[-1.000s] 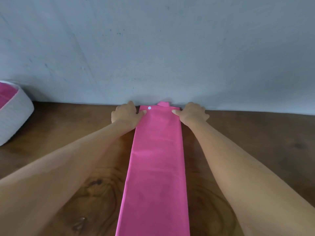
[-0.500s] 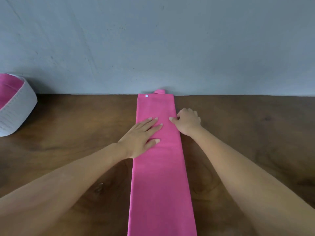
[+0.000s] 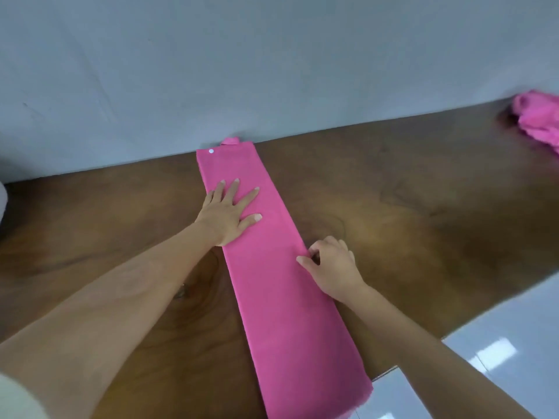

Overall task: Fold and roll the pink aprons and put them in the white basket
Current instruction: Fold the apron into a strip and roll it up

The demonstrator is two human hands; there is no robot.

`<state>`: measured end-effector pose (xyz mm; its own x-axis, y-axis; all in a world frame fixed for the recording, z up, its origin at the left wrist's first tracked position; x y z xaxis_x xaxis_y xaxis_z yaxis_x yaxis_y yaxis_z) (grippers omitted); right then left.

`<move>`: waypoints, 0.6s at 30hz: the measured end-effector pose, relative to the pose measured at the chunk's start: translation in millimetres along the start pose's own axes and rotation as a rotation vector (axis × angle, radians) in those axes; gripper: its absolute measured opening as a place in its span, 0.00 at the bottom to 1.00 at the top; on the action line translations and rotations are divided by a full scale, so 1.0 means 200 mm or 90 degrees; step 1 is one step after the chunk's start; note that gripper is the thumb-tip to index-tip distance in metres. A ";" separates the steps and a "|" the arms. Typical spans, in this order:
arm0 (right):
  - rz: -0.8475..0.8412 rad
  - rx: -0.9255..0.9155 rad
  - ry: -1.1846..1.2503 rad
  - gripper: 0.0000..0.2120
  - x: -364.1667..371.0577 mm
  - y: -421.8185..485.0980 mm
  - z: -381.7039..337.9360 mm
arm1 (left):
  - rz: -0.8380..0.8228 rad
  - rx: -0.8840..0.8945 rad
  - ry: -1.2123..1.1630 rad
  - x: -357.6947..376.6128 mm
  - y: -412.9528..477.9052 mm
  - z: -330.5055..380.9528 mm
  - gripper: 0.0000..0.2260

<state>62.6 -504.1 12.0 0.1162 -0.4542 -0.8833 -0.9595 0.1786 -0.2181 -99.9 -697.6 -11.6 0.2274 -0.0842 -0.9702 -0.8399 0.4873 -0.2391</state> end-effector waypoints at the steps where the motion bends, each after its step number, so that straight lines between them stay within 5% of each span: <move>1: 0.007 0.008 0.007 0.14 0.01 -0.07 0.03 | -0.010 0.007 0.025 0.00 0.00 0.02 0.32; 18: 0.102 0.179 -0.024 0.16 0.04 -0.85 0.36 | -0.031 -0.034 0.070 -0.01 -0.08 0.05 0.33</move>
<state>245.8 -474.6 11.4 -0.0167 -0.3687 -0.9294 -0.8586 0.4817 -0.1757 -82.7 -696.7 -5.0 0.2153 -0.2026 -0.9553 -0.8553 0.4330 -0.2846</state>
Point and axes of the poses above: each hand's wrist, its own y-axis towards the middle knuckle, its own x-axis out of the palm, z = x × y, the point moved 10 cm from there along y, towards the middle knuckle, and after that the axes turned 3 degrees about -z, right-handed, at the moved point
